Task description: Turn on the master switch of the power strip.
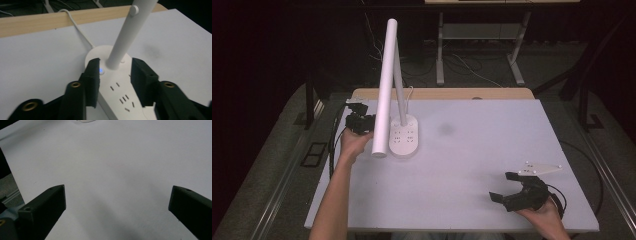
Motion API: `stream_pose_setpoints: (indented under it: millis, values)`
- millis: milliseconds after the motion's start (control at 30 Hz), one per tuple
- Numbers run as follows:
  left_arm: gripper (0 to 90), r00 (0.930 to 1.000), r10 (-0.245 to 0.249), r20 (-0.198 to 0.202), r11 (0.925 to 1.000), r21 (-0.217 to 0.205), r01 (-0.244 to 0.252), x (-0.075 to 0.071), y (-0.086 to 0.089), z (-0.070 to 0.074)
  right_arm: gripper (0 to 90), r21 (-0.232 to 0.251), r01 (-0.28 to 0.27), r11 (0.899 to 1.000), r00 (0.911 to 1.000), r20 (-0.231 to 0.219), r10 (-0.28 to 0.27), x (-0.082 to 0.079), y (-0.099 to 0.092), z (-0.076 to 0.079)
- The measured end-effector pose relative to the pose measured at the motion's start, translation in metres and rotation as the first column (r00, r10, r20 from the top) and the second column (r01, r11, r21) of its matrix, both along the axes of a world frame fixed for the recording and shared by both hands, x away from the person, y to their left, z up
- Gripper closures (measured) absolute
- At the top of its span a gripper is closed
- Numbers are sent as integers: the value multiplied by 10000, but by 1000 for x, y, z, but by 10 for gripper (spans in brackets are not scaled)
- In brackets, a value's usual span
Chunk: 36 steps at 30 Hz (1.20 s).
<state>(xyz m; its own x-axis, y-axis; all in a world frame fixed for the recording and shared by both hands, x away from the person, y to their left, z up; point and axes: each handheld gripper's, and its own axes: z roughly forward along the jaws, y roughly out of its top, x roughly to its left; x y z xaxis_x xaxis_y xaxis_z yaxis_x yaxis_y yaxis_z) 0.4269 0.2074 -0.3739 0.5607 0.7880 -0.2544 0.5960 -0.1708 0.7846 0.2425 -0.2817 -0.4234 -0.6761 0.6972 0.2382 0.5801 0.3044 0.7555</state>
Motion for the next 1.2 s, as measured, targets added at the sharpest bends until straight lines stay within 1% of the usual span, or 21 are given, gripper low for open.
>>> stream_pose_setpoints:
  millis: [67,100,133,167,233,267,300,333,367,400,433,467,533,567,600,767,800,833,867,900,1200]
  values:
    - [440,9999,-75,-86,10000,13,75,-1,1,0,6,6,-11,10000,10000,-14,11,0,0,0]
    - [440,9998,-117,-149,9999,-27,116,-3,1,0,6,6,-11,10000,10000,-14,11,0,0,0]
    - [372,9993,-302,-215,9992,-260,296,-7,4,1,6,26,-10,10000,10000,-43,10,0,1,0]
    - [345,9993,-302,-215,9992,-260,296,-7,4,1,6,26,-10,10000,10000,-43,10,0,1,0]
    - [321,9988,-450,-185,9971,-621,438,-13,7,1,6,33,-28,10000,10000,-15,28,0,1,0]
    - [266,9980,-605,-155,9956,-722,593,-18,11,2,6,57,-3,10000,10000,-50,3,0,1,1]
    - [236,9980,-605,-155,9956,-722,593,-18,11,2,6,57,-3,10000,10000,-50,3,0,1,1]
    - [209,9981,-595,-172,9936,-971,576,-25,13,3,6,66,-4,10000,10000,-44,4,0,0,1]
    - [191,9981,-595,-172,9936,-971,576,-25,13,3,6,66,-4,10000,10000,-44,4,0,0,1]
    - [166,9978,-653,-71,9910,-1179,640,-31,17,3,6,76,-12,10000,10000,-21,12,0,0,1]
    - [143,9978,-653,-71,9910,-1179,640,-31,17,3,6,76,-12,10000,10000,-21,12,0,0,1]
    - [123,9973,-726,-67,9903,-1189,713,-37,19,3,6,77,-35,10000,10000,40,35,0,0,1]
    - [61,9974,-712,-63,9910,-1137,700,-41,19,2,6,75,-30,10000,10000,75,29,0,-1,1]
    - [61,9972,-735,-114,9919,-1047,719,-43,19,1,6,75,-30,10000,10000,75,29,0,-1,1]
    - [0,9971,-745,-153,9923,-1002,726,-46,19,0,6,86,-23,10000,10000,79,22,0,-1,1]
    - [0,9984,-559,32,9925,-1087,559,-63,20,-4,6,106,-11,9999,10000,69,10,-1,1,2]
    - [0,9987,-501,62,9918,-1173,505,-69,22,-7,5,83,-34,10000,10000,71,34,-1,1,2]
    - [0,9987,-501,62,9918,-1173,505,-69,22,-7,5,83,-34,10000,10000,71,34,-1,1,2]
    - [0,9991,-386,199,9911,-1267,409,-76,23,-9,6,78,-45,10000,10000,80,45,-2,2,2]
    - [0,9991,-386,199,9911,-1267,409,-76,23,-9,6,78,-45,10000,10000,80,45,-2,2,2]
    - [0,9961,-660,585,9893,-1260,729,-104,16,-16,6,59,-17,10000,9999,137,16,-2,1,3]
